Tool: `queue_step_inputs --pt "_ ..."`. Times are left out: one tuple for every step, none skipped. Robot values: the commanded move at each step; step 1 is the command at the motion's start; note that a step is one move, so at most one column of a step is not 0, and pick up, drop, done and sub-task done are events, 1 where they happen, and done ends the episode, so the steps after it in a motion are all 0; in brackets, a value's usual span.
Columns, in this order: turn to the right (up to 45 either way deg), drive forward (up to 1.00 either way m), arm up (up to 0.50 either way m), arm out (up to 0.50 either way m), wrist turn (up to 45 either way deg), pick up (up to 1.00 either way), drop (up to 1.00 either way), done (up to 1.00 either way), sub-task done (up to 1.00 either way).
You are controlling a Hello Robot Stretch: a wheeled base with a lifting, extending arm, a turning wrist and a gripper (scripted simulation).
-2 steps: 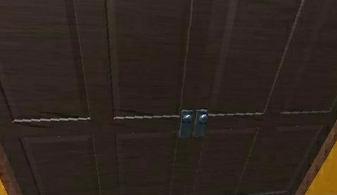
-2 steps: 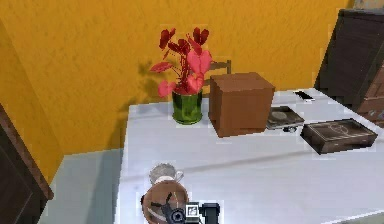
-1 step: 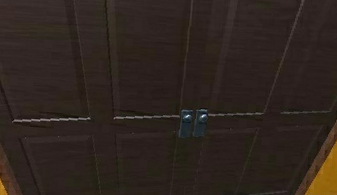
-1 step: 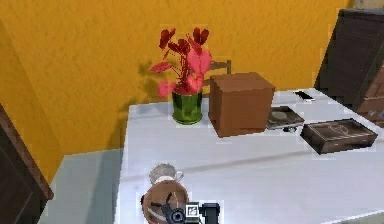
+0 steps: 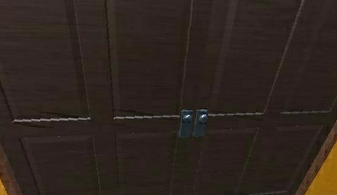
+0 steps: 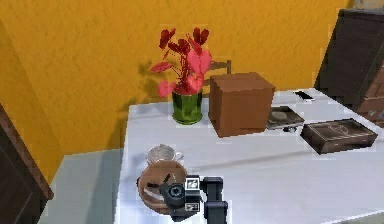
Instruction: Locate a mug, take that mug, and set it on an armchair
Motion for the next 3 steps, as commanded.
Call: queue_step_inputs --pt "0.0 0.00 0.24 0.00 0.0 0.00 0.00 0.00 0.00" --pt "0.0 0.00 0.00 0.00 -45.0 0.00 0.00 0.00 0.00" --pt "0.0 0.00 0.00 0.00 -45.0 0.00 0.00 0.00 0.00"
